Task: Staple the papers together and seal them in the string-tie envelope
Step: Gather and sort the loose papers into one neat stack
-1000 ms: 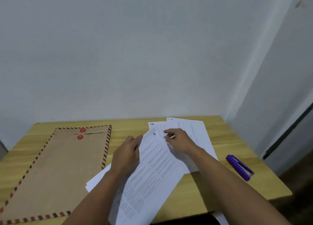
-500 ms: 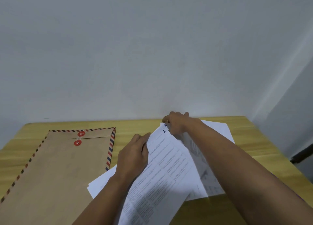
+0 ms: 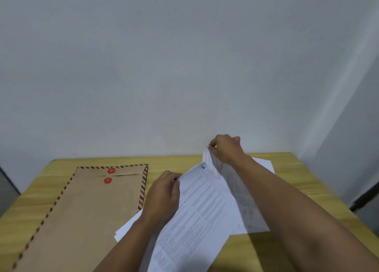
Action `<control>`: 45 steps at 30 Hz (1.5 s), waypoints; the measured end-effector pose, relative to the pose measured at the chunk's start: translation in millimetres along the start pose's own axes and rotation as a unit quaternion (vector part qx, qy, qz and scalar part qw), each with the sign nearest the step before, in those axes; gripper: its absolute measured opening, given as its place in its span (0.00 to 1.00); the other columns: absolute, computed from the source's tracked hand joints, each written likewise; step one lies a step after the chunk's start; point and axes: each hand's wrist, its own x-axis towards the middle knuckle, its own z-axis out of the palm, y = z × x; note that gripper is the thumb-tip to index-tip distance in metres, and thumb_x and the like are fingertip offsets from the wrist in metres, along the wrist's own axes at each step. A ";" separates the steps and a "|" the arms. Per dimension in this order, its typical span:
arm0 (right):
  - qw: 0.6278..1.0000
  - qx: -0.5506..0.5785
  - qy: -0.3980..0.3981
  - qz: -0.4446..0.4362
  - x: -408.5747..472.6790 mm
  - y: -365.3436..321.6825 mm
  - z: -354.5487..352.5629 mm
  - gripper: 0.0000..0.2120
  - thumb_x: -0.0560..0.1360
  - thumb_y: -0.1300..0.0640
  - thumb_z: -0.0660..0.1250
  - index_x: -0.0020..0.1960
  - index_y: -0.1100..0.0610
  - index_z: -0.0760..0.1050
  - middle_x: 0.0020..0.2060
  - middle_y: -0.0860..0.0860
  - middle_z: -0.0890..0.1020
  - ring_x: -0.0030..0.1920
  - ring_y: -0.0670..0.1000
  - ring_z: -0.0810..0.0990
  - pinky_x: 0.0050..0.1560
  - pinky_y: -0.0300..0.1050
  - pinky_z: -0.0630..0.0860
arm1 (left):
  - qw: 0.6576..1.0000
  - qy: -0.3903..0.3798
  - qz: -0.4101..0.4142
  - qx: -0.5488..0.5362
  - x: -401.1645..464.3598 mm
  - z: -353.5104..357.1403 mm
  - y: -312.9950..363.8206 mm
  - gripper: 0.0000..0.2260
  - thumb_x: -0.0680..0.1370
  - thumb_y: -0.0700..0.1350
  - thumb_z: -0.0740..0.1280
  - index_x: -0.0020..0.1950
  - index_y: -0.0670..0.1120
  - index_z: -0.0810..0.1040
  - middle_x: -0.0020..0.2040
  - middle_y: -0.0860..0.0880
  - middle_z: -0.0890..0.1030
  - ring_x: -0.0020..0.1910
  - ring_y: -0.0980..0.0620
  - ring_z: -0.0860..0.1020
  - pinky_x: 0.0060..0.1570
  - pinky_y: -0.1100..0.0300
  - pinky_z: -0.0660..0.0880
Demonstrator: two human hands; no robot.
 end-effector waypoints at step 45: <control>0.840 0.542 -0.015 -0.020 -178.5 -20.5 -180.5 0.07 0.75 0.62 0.77 0.53 0.59 0.86 0.48 0.55 0.89 0.48 0.52 0.88 0.54 0.45 0.81 | 0.997 0.072 0.016 -0.018 -25.5 -81.0 188.5 0.10 0.80 0.43 0.67 0.57 0.49 0.86 0.49 0.53 0.85 0.42 0.53 0.81 0.50 0.52 0.80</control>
